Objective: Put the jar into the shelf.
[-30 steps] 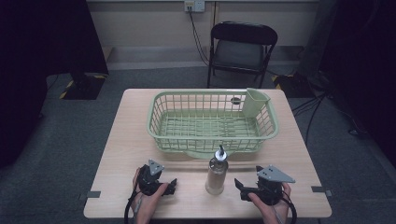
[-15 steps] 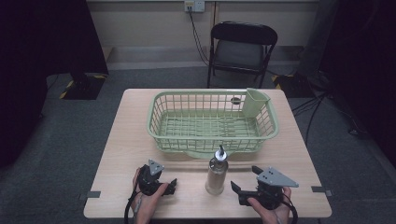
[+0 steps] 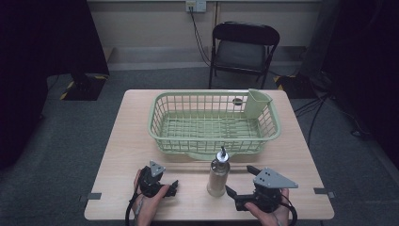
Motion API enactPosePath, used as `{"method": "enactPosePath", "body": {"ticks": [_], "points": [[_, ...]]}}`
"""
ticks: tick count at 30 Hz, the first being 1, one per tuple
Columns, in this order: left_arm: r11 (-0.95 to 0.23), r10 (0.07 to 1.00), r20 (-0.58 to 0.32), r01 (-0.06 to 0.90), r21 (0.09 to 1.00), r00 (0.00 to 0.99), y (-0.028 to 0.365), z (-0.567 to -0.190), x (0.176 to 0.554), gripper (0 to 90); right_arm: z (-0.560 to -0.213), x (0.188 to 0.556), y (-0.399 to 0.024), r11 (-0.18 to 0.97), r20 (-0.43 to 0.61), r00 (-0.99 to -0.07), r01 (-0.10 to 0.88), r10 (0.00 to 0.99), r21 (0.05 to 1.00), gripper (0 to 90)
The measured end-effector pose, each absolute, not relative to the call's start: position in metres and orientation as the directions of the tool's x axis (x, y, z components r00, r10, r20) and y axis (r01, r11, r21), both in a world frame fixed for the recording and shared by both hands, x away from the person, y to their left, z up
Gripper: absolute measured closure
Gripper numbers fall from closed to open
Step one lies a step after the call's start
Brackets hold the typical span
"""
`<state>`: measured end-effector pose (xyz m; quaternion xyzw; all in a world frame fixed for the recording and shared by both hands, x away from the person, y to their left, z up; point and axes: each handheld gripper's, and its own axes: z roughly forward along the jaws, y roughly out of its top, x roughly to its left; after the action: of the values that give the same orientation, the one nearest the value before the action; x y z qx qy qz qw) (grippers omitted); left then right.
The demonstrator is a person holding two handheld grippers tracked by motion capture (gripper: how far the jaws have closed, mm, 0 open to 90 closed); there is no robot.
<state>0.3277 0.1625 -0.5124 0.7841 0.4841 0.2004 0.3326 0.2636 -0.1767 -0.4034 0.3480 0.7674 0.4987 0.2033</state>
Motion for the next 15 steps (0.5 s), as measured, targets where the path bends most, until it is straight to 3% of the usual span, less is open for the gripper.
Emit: {"method": "enactPosePath", "body": {"ticks": [15], "points": [[-0.308,0.893,-0.009,0.627,0.716,0.45,0.162,-0.512,0.328,0.3,-0.406,0.289,-0.148,0.311,0.026,-0.732,0.321,0.68,0.894,12.3]]}}
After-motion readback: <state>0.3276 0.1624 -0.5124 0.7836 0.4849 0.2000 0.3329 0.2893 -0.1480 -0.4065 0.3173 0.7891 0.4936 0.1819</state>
